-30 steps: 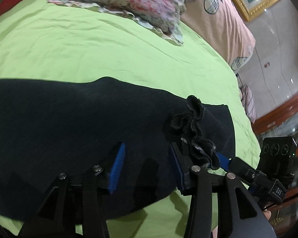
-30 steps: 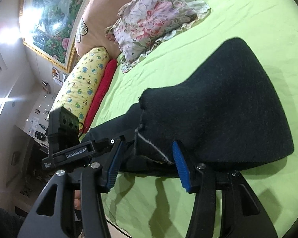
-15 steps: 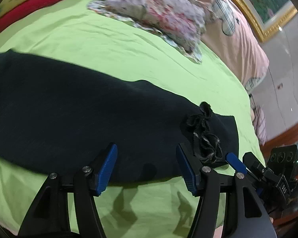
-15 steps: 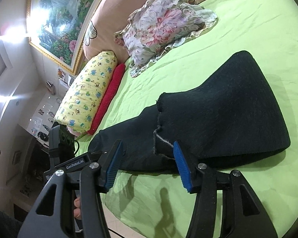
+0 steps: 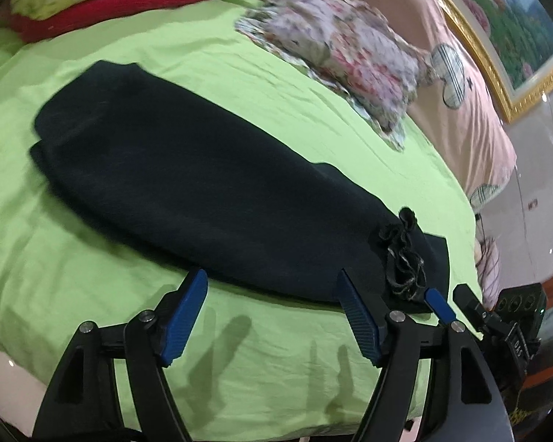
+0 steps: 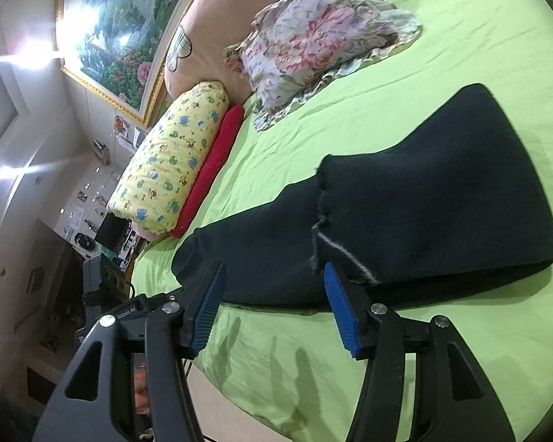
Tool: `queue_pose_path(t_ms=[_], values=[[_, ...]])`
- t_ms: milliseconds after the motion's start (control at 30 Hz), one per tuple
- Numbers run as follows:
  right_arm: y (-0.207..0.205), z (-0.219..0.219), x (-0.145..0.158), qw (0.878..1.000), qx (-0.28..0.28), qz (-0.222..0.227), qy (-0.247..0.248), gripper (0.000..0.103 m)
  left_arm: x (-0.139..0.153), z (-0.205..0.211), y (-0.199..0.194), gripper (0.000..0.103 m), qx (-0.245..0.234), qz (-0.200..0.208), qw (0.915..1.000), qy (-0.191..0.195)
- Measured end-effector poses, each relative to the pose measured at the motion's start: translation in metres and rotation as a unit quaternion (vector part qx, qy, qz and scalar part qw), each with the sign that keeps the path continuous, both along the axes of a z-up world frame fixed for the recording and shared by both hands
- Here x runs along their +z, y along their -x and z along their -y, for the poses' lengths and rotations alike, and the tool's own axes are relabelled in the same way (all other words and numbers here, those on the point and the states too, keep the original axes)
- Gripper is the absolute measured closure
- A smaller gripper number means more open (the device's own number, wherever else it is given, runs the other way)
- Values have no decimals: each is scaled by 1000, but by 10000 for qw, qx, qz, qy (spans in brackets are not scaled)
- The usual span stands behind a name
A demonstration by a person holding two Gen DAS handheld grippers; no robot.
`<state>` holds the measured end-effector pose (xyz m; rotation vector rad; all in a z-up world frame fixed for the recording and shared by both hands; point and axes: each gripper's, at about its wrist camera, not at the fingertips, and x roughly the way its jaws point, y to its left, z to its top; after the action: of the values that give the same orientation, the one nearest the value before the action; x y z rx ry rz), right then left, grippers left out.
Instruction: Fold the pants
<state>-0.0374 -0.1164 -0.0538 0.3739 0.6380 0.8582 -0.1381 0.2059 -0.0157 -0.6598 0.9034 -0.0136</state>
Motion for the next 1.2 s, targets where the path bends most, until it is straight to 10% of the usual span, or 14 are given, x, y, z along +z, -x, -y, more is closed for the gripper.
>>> queue_pose_path(t_ms=[700, 1200], values=[[-27, -102, 29, 9902, 935, 346, 976, 46, -19, -91, 36, 28, 1349, -135, 9892, 554], [-82, -227, 41, 9587, 2065, 518, 1889, 46, -34, -128, 29, 28, 1763, -140, 9791, 1008]])
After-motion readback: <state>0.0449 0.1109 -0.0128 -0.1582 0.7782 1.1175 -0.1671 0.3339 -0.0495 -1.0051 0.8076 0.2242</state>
